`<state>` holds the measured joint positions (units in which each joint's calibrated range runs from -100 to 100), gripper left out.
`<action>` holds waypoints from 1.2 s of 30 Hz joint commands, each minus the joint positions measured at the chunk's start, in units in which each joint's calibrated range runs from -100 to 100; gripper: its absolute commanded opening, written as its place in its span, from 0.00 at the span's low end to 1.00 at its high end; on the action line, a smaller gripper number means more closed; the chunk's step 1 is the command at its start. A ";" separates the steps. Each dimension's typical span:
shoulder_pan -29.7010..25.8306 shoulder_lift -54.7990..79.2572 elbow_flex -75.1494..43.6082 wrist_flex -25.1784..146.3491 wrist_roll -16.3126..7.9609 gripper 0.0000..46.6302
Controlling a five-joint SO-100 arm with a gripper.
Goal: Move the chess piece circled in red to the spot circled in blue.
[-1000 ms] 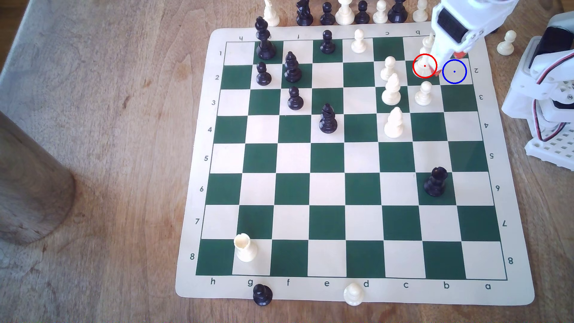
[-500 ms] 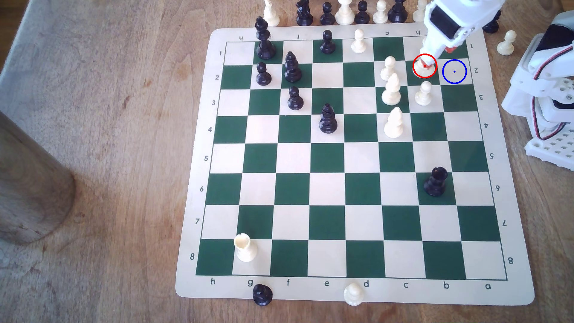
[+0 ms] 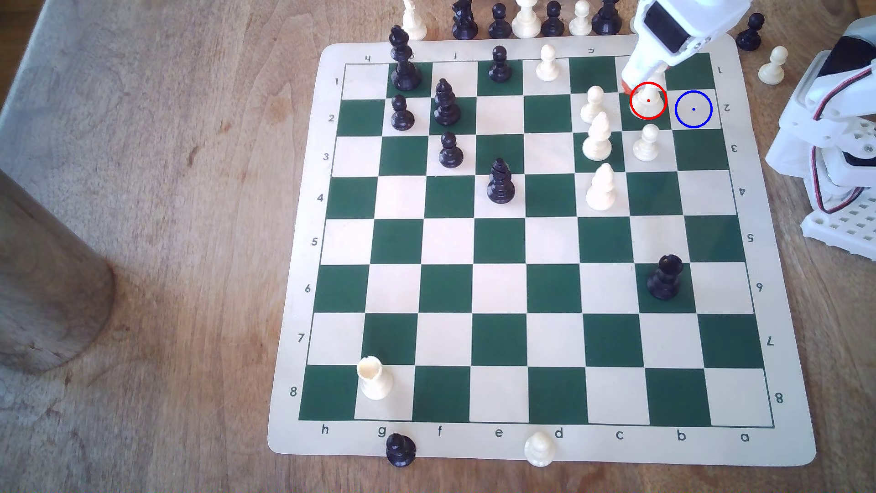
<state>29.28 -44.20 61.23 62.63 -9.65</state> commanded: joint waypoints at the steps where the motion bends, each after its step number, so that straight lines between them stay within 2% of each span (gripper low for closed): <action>1: 0.17 -1.39 -0.67 -0.55 0.10 0.30; 5: 0.09 -3.17 -0.58 -1.04 0.00 0.16; 6: -0.14 -3.93 -0.49 -1.20 -0.20 0.03; 7: -0.30 -4.02 -0.49 -1.20 -0.20 0.00; 17: -0.38 -6.06 -1.30 -1.20 -0.78 0.00; 25: -2.18 -14.89 -5.20 3.14 -1.90 0.00; 36: -1.71 -19.21 -9.64 16.73 -0.05 0.00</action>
<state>26.47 -61.54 56.98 76.65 -10.43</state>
